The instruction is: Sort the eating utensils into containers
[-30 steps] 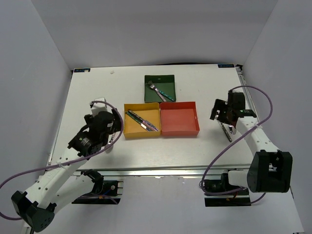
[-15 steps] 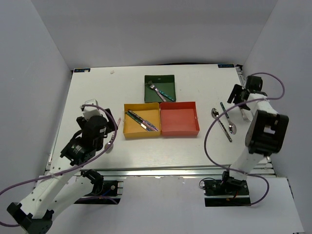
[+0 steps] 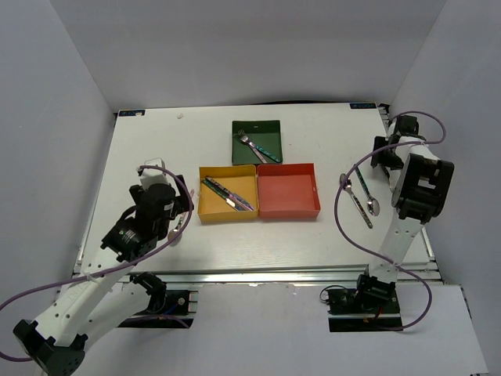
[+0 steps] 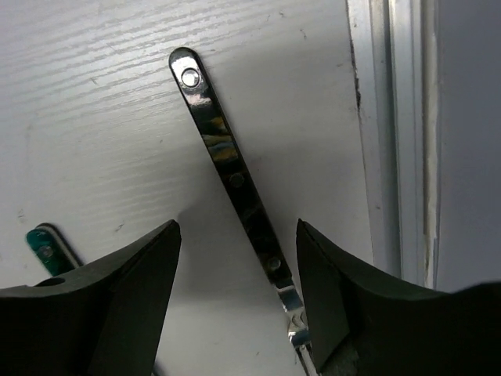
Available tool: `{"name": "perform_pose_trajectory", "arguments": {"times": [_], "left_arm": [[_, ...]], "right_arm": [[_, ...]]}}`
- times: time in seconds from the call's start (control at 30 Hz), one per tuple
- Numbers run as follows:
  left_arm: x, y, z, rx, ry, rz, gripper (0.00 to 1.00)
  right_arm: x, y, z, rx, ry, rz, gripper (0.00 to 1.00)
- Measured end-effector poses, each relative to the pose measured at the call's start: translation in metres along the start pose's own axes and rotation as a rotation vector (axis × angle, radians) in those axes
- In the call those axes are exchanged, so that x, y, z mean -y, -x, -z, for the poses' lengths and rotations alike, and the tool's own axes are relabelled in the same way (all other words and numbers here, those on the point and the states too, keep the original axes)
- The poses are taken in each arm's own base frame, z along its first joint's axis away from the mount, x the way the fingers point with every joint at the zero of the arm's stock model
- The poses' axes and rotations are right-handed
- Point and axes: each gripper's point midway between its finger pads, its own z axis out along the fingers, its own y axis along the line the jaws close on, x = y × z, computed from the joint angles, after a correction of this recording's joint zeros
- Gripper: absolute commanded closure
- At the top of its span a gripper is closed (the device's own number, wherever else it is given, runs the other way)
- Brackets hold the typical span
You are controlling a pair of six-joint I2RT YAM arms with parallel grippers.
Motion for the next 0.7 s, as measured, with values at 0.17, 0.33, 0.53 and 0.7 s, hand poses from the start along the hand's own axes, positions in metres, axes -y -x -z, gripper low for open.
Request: {"name": "perform_pose_trajectory", "arguments": {"times": [0.17, 0.33, 0.53, 0.7], "left_arm": [[0.002, -0.001, -0.001, -0.007, -0.011, -0.004, 0.02], [0.005, -0.002, -0.001, -0.012, -0.023, -0.01, 0.02], [0.007, -0.003, 0.0, -0.019, -0.037, -0.013, 0.02], [0.007, -0.004, 0.0, -0.021, -0.041, -0.014, 0.02]], "right_arm": [[0.004, -0.005, -0.015, -0.029, 0.078, -0.008, 0.7], [0.011, -0.006, -0.015, -0.028, 0.088, -0.01, 1.0], [0.009, -0.003, -0.014, -0.029, 0.056, 0.011, 1.0], [-0.029, 0.028, 0.0, 0.017, 0.081, 0.081, 1.0]]}}
